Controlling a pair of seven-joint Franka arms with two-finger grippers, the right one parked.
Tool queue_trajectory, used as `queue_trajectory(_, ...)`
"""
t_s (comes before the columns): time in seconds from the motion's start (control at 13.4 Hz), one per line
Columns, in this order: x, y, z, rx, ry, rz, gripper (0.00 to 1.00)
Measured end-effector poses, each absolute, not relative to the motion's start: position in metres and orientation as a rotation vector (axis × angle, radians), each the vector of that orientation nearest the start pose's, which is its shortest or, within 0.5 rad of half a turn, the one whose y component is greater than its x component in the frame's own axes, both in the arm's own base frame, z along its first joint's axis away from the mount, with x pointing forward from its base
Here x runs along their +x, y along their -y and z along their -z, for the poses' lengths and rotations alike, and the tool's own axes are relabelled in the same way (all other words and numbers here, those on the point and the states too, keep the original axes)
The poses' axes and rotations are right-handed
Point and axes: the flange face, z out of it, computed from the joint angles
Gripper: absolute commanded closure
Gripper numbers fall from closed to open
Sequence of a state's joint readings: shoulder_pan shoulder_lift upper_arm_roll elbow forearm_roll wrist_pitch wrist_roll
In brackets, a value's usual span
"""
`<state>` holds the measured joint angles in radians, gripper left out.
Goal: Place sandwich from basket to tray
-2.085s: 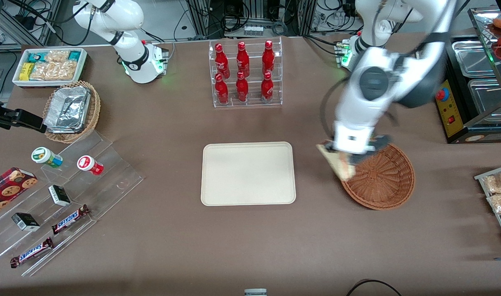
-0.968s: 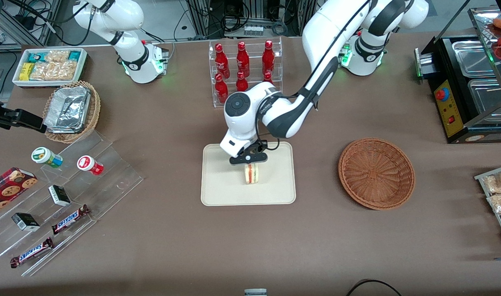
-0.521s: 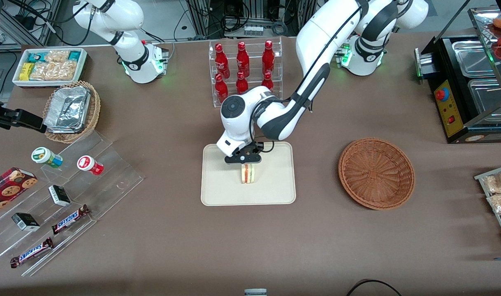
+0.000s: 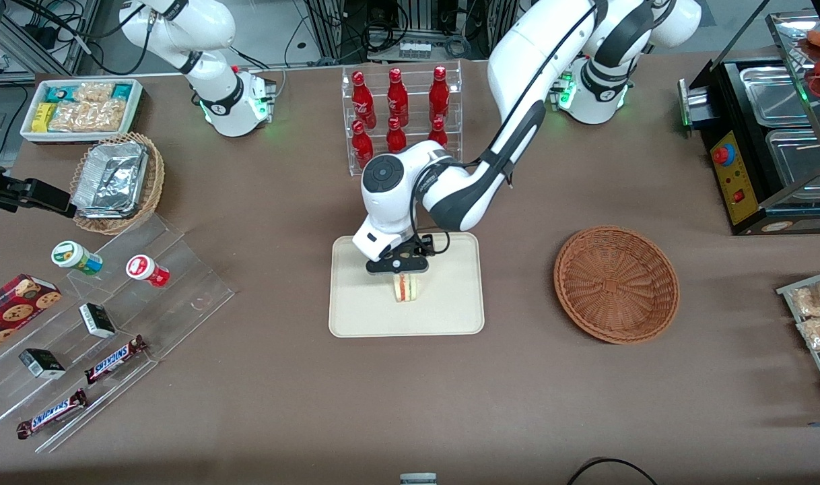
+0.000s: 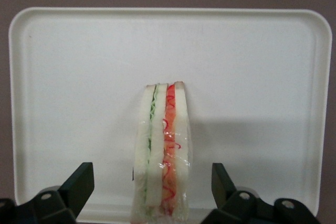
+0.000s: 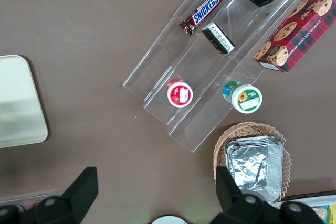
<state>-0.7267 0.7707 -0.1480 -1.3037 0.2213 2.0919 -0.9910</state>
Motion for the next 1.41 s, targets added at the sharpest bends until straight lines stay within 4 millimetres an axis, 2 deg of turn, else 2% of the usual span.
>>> queue_trajectory(0.22,0.533,0.502,-0.360,-3.068,0.237,0.096,0.01)
queue_trajectory(0.45,0.556,0.434,-0.444,-3.027,0.391,0.064,0.00)
queue_trajectory(0.6,0.563,0.389,-0.485,-2.995,0.404,0.032,0.00)
queue_trajectory(0.82,0.575,0.314,-0.531,-2.983,0.357,-0.057,0.00)
queue_trajectory(1.04,0.586,0.222,-0.576,-3.005,0.319,-0.115,0.00)
queue_trajectory(1.19,0.580,0.167,-0.603,-3.027,0.237,-0.165,0.00)
queue_trajectory(1.41,0.566,0.099,-0.631,-3.039,0.128,-0.177,0.00)
